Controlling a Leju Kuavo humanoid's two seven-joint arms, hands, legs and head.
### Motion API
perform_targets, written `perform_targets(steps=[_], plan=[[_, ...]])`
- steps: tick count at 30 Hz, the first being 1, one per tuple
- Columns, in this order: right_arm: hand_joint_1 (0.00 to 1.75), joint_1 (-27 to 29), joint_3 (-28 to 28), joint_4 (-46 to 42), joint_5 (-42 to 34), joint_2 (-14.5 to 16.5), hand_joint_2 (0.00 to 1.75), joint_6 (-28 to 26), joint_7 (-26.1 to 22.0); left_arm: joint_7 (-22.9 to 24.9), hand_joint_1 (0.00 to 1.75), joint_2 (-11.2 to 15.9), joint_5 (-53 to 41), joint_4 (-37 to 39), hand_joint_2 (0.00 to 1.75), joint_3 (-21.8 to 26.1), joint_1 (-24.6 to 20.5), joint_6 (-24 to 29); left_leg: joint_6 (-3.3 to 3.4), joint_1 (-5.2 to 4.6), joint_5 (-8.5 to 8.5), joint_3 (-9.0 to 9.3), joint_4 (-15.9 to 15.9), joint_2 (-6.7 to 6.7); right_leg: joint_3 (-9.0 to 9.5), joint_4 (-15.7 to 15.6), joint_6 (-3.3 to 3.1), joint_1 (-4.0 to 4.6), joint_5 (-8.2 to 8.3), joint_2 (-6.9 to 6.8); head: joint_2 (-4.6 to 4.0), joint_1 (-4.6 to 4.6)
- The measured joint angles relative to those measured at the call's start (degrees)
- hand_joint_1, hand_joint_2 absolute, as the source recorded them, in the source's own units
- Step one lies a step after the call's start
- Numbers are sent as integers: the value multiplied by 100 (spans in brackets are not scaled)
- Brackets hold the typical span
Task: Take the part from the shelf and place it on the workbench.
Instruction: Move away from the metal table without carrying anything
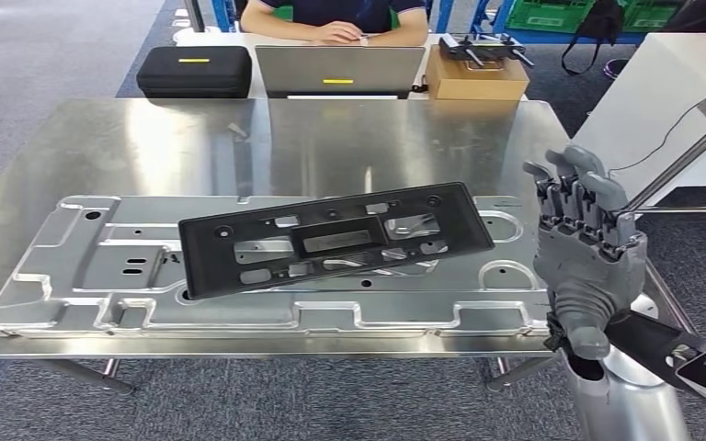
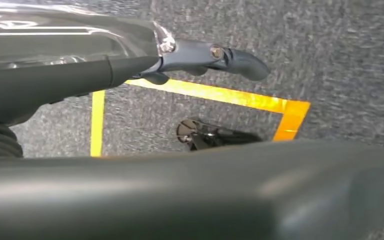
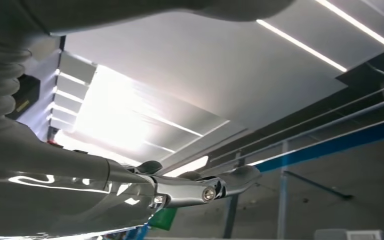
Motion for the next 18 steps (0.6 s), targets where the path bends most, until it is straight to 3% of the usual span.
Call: perform_targets(steps=[2,4,6,10,12,14,15,16,17,18], plan=[[0,54,2,1,-65,0,0,97,-1,7,0,-5,0,0,0,2,2,12,-9,6,-6,3,11,0,-62,-6,17,-8,229,-3,1,0],[0,61,2,1,-109,0,0,157,-2,10,0,-14,1,0,0,3,0,16,-48,14,-25,2,43,-3,208,-687,31,-19,674,-9,0,0],[0,91,3,-4,-132,3,0,199,-3,15,0,-20,2,0,0,5,-5,20,-116,4,-36,-12,84,-15,433,-1221,1,-7,909,-2,0,-1],[0,182,5,-56,-200,26,0,315,-7,62,0,-23,-1,0,0,8,-6,43,-245,10,-66,-55,140,-28,403,-1336,-158,3,957,-4,0,-4],[0,233,10,-97,-231,57,0,378,-7,86,0,-36,-11,0,0,9,-6,65,-305,26,-392,-177,475,-29,339,-1347,-255,-7,1016,-28,0,-6],[0,299,14,-128,-273,82,0,442,-7,117,0,-46,-37,0,0,8,-2,86,-341,34,-851,-409,1189,-29,254,-1345,-309,8,1075,-49,-1,-7],[0,335,15,-139,-299,90,0,476,-7,132,0,-47,-50,0,0,8,1,96,-348,34,-988,-484,1491,-29,214,-1343,-318,17,1105,-59,-1,-7],[0,371,16,-149,-324,97,0,506,-7,143,0,-47,-62,0,0,8,5,104,-344,34,-1019,-474,1621,-28,177,-1342,-318,27,1134,-66,-1,-7],[0,400,17,-161,-348,101,0,535,-7,152,0,-47,-68,0,0,8,7,111,-327,31,-939,-350,1514,-29,148,-1341,-313,36,1161,-71,0,-7],[0,421,20,-177,-371,103,0,559,-7,161,0,-47,-72,0,0,8,8,116,-298,26,-787,-122,1191,-29,125,-1340,-305,43,1187,-74,1,-7]])
